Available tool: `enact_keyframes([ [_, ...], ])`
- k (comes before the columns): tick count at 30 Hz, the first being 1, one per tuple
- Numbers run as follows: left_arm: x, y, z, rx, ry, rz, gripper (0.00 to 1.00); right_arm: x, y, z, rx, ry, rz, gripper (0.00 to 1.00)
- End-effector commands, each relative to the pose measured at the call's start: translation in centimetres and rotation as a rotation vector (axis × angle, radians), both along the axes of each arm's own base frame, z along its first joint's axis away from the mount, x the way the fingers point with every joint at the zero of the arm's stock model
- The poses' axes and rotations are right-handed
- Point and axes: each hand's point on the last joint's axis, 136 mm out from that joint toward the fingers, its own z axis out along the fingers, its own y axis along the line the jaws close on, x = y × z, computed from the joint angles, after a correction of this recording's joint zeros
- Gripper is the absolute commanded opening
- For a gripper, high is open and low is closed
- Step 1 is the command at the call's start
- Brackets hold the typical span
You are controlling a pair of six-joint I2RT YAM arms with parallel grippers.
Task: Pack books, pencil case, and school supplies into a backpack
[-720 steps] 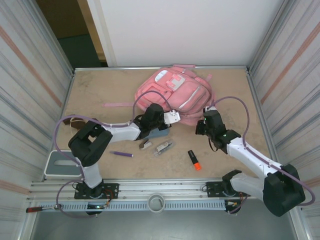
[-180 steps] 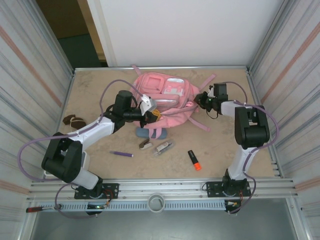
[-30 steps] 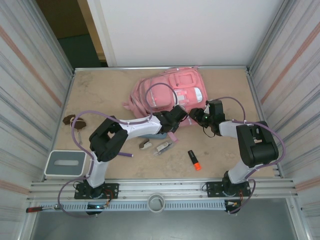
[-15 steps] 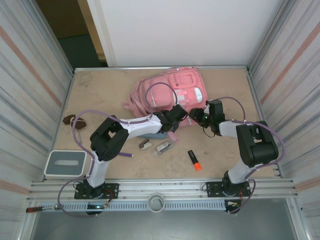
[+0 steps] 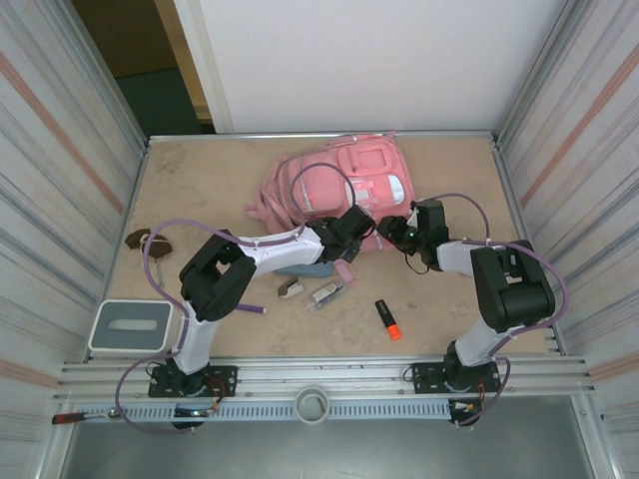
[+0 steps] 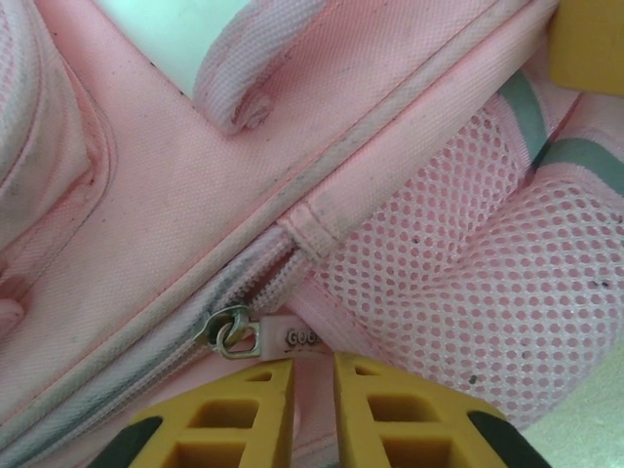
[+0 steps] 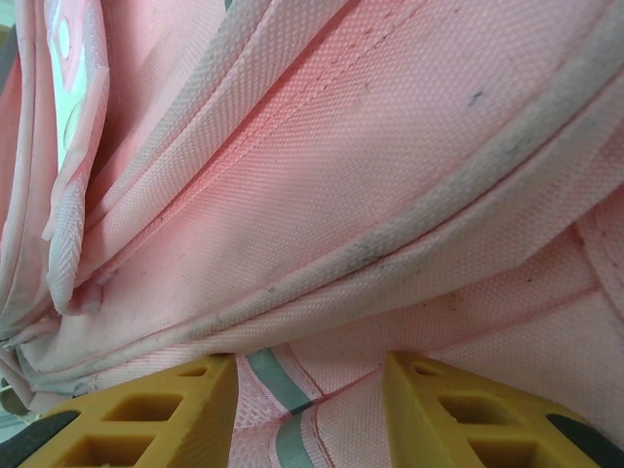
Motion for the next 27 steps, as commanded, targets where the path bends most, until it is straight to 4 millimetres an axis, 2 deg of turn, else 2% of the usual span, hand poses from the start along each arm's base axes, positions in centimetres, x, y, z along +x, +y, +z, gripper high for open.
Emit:
enact_keyframes([
  [1, 1.3, -1.0, 1.4, -0.067, -0.036, 0.036, 0.21, -1.5, 0.7, -2.3, -0.001, 0.079, 0.032, 0.42],
  [6, 1.8, -0.6, 1.3, -0.108, -0.047, 0.079, 0.24, -1.6, 0.7, -2.6, 0.002, 0.086, 0.035, 0.42],
  [13, 3.0, 0.5, 1.2, -0.165, -0.046, 0.134, 0.24, -1.6, 0.9, -2.8, 0.005, 0.089, 0.037, 0.42],
  [20, 3.5, 0.6, 1.2, -0.239, -0.022, 0.154, 0.16, -1.7, 0.9, -3.0, 0.005, 0.094, 0.038, 0.42],
  [22, 3.5, 0.6, 1.3, -0.245, -0.021, 0.153, 0.11, -1.6, 0.9, -3.0, 0.007, 0.094, 0.040, 0.42],
  [27, 3.1, 1.1, 2.4, -0.268, -0.036, 0.152, 0.02, -1.8, 0.6, -3.0, 0.004, 0.093, 0.035, 0.42],
])
